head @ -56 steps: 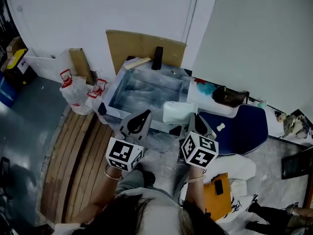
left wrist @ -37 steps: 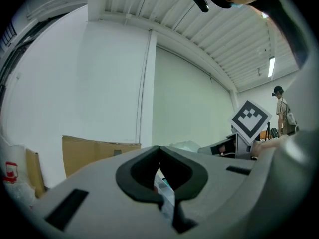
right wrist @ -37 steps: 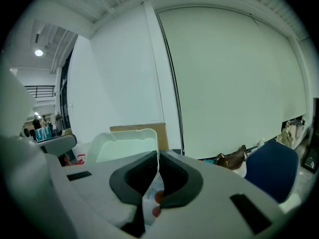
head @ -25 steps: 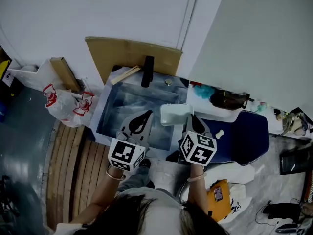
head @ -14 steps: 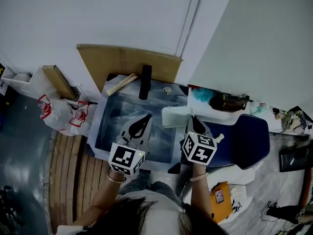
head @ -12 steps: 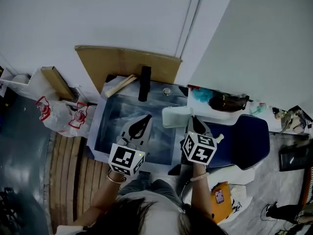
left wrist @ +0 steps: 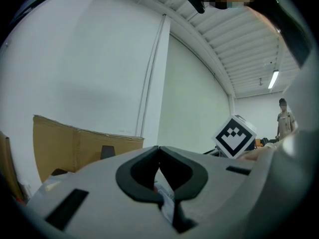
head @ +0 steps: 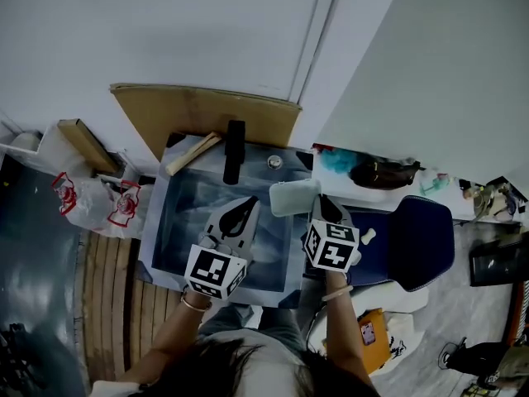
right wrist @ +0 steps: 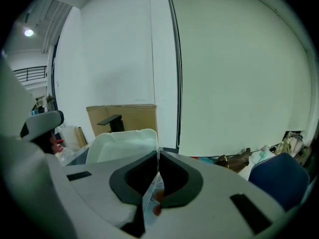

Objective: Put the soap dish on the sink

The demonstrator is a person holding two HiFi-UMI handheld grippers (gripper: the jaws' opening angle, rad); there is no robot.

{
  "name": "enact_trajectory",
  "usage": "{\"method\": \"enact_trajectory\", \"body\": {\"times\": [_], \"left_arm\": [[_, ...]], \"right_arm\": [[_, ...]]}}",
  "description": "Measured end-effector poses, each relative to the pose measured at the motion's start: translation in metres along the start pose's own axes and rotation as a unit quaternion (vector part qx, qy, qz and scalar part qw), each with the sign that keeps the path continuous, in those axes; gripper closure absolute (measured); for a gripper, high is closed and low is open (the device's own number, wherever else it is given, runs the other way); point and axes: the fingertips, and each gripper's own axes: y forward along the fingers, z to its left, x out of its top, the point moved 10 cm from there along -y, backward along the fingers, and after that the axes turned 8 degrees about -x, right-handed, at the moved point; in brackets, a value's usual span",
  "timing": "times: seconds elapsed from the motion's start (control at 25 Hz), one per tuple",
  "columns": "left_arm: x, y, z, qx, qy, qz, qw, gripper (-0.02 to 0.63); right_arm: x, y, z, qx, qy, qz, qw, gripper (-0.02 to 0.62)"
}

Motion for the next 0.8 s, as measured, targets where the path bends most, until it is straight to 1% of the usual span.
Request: {"method": "enact_trajectory", "body": {"times": [0.16,0.28,0.64,0.8], "left_arm": [[-0.007,0.015,0.001,0.009,0.002,0.005,0.9999,0.597],[-0.010,0.025,0.003,0.025,0.005,0.008,0.9996,0.597],[-0.019,0.058,0.004,0.070,-0.005,0.008,0.9975,0.597],[-0.023,0.073,0.001,0.081,-0.007,0.008,0.9966,0.597]], "right_arm": [[-0.003,0.022,-0.005,0.010,-0.016,0.011,1.000,0.563],[-0.005,0.039,-0.008,0.023,-0.020,0.020,0.999,0.564],[-0.008,0.089,-0.022,0.057,-0.037,0.045,0.997,0.563],[-0.011,0.109,-0.027,0.069,-0.053,0.054,0.995,0.563]]}}
